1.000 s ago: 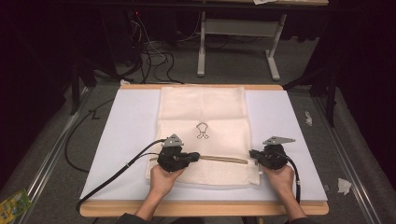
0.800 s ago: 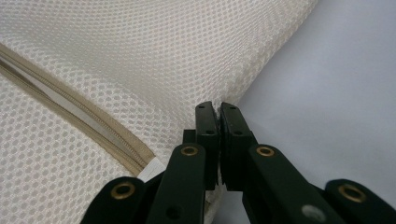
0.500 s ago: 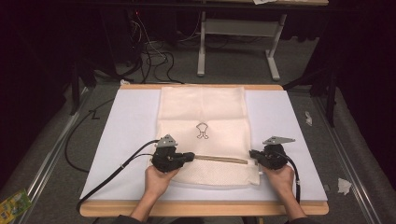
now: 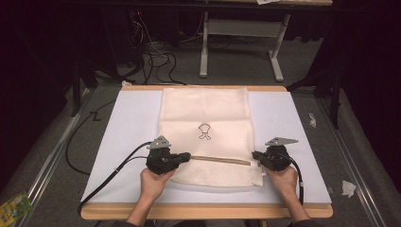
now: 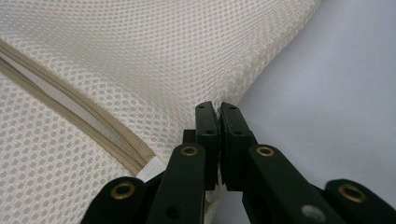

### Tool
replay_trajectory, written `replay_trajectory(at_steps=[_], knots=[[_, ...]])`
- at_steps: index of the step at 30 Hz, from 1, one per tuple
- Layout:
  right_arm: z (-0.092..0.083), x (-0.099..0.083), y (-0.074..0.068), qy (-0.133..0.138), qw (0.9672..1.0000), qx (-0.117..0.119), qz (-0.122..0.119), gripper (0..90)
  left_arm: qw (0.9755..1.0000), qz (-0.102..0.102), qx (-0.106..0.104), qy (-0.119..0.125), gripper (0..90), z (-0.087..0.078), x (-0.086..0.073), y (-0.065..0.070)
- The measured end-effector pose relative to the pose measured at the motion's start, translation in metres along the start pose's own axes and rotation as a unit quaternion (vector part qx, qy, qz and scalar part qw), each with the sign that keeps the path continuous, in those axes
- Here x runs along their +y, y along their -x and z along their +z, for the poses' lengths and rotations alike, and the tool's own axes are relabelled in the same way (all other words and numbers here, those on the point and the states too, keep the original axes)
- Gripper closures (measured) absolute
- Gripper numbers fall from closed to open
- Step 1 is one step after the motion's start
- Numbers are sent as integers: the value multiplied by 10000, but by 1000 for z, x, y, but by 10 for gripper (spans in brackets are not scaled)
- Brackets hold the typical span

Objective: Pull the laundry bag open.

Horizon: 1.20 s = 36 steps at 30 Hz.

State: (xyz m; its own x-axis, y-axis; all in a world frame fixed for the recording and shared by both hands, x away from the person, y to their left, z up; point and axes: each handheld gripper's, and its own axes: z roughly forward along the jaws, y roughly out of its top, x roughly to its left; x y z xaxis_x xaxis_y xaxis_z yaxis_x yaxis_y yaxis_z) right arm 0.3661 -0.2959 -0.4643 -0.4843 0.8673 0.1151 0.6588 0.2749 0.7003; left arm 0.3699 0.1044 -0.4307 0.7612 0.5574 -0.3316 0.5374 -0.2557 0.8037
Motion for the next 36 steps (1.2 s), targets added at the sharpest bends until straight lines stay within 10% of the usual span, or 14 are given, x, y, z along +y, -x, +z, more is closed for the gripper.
replay_trajectory(at_steps=[36], knots=[[1, -1, 1, -3, 10000, 21, -14, 887, 9997, -125, 195, 81, 872, -26, -5, -13]])
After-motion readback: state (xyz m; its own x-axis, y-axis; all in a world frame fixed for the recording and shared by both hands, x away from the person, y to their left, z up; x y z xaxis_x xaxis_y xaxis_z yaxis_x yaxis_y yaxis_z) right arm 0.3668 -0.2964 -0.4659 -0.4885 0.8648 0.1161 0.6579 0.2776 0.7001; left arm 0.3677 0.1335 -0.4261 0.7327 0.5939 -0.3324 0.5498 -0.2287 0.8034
